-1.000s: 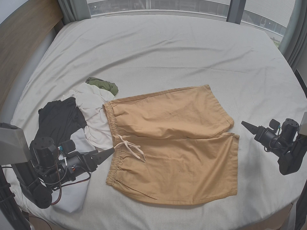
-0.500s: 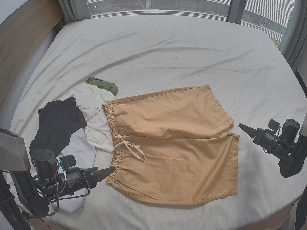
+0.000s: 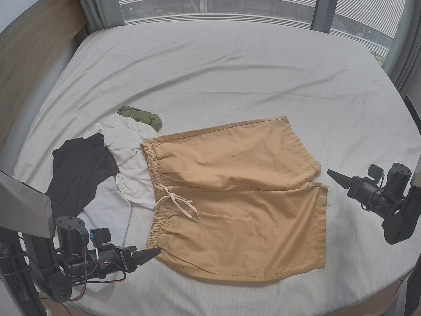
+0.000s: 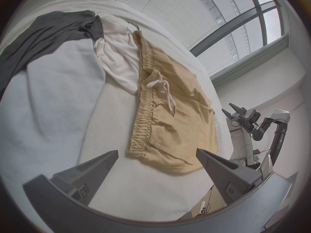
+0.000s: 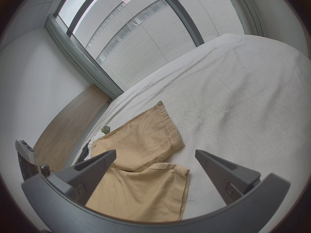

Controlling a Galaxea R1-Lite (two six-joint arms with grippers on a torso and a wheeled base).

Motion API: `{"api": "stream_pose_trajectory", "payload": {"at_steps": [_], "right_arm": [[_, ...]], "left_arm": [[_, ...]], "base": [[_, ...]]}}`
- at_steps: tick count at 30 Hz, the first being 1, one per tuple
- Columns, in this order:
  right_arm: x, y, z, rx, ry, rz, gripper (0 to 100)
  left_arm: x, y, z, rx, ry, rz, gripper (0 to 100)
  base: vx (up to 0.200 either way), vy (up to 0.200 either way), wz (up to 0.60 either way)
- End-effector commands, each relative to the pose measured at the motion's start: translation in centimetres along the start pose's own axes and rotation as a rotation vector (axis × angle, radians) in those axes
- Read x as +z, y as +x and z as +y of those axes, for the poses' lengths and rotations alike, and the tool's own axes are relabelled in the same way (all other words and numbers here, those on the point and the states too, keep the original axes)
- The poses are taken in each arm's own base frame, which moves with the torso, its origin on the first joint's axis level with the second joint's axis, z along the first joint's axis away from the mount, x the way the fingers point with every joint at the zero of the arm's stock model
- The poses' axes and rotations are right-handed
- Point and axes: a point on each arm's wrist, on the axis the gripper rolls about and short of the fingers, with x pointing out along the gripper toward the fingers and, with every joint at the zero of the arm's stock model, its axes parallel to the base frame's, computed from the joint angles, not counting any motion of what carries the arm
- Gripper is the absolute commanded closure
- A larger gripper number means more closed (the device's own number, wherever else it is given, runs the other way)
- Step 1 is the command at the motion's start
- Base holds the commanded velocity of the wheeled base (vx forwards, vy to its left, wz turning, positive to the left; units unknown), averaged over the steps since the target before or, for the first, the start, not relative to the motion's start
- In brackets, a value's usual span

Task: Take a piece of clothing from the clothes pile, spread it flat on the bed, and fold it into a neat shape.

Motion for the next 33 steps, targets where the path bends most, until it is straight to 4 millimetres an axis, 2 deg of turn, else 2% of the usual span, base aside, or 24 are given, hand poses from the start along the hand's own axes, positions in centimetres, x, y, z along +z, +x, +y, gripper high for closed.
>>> {"api": "stream_pose_trajectory", "payload": {"at_steps": [1, 5, 20, 21, 33], "right_arm": [[0.0, 0.0, 0.0, 0.001, -0.001, 0.000, 0], [0.0, 0.0, 0.0, 0.002, -0.001, -0.001, 0], [0.0, 0.0, 0.0, 0.000, -0.001, -0.001, 0], [0.0, 0.0, 0.0, 0.000, -0.001, -0.001, 0], [-0.1, -0.1, 0.0, -0.002, 0.002, 0.006, 0]], "left_arm": [[-0.8, 1.0, 0.8, 0.018, -0.021, 0.046, 0], [-0.7, 2.1, 1.2, 0.023, -0.023, 0.045, 0], [-0.9, 3.4, 1.8, 0.027, -0.030, 0.054, 0], [-0.9, 3.5, 1.9, 0.028, -0.030, 0.055, 100], [-0.5, 4.2, 2.2, 0.025, -0.028, 0.036, 100]], "base": [[0.000, 0.000, 0.00], [0.000, 0.000, 0.00], [0.000, 0.000, 0.00], [0.000, 0.000, 0.00], [0.000, 0.000, 0.00]]}}
